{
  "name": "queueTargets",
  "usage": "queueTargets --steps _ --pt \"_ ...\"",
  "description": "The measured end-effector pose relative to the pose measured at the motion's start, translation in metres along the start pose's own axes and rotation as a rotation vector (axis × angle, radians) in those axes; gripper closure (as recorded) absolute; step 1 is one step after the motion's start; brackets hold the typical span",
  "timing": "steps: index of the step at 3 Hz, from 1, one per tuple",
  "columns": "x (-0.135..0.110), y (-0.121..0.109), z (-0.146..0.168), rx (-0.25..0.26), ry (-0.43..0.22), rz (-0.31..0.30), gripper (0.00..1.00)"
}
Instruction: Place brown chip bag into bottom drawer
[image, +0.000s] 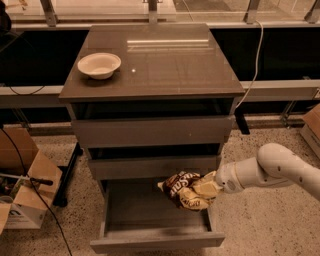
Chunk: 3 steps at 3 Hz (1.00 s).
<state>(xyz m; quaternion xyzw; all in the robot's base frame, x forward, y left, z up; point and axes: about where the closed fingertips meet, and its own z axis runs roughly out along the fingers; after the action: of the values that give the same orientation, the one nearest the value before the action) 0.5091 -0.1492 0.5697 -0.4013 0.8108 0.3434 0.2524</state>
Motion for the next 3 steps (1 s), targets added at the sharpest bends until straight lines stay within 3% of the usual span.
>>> queueTargets --steps 1,2,3 --pt "0.001 -0.008 0.018 0.006 -0.008 0.004 1.00" --pt "0.023 -0.038 0.052 0.012 -0.027 0.036 1.00" --pt "0.064 -0.068 0.095 0.000 -0.018 0.117 1.00"
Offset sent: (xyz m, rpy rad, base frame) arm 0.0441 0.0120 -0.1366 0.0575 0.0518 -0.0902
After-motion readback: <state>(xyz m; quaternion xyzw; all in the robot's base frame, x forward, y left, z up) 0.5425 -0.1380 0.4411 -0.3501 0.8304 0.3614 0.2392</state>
